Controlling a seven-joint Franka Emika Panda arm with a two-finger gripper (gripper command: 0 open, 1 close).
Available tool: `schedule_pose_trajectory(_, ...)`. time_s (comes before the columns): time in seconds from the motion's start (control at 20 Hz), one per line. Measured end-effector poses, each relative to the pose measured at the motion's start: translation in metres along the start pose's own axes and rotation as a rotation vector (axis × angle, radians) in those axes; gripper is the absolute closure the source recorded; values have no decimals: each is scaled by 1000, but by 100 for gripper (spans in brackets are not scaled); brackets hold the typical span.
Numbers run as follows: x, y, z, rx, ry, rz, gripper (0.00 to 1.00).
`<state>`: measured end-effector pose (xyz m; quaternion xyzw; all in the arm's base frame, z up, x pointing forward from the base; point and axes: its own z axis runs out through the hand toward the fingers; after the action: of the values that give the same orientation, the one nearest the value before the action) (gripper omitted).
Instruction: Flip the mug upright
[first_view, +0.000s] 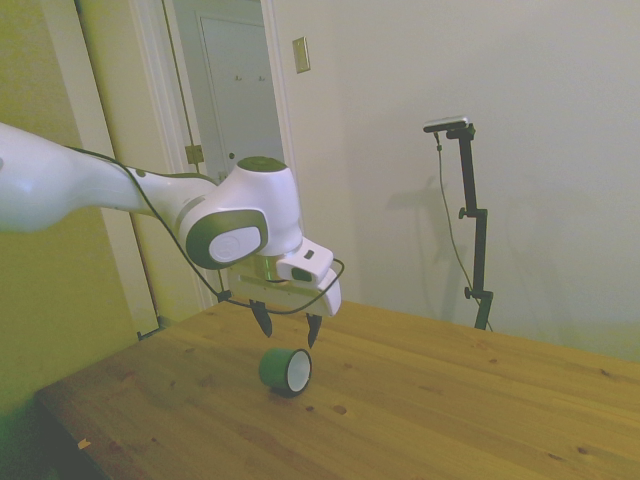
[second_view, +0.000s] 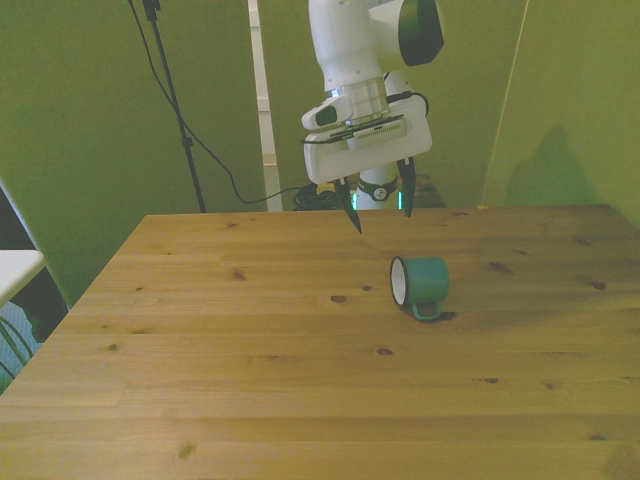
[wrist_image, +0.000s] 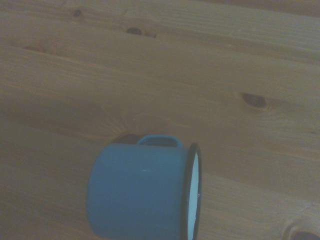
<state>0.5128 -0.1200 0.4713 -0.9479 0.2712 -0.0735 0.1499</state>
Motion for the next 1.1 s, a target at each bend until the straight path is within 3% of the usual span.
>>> schedule_pose_trajectory(0.3,50,24,29,68,-160,39,0)
schedule_pose_trajectory(0.45,53,24,29,95,-181,19,0)
schedule_pose_trajectory(0.75,63,40,46,252,-285,-8,0)
schedule_pose_trajectory(1.1,59,35,101,387,-422,21,0)
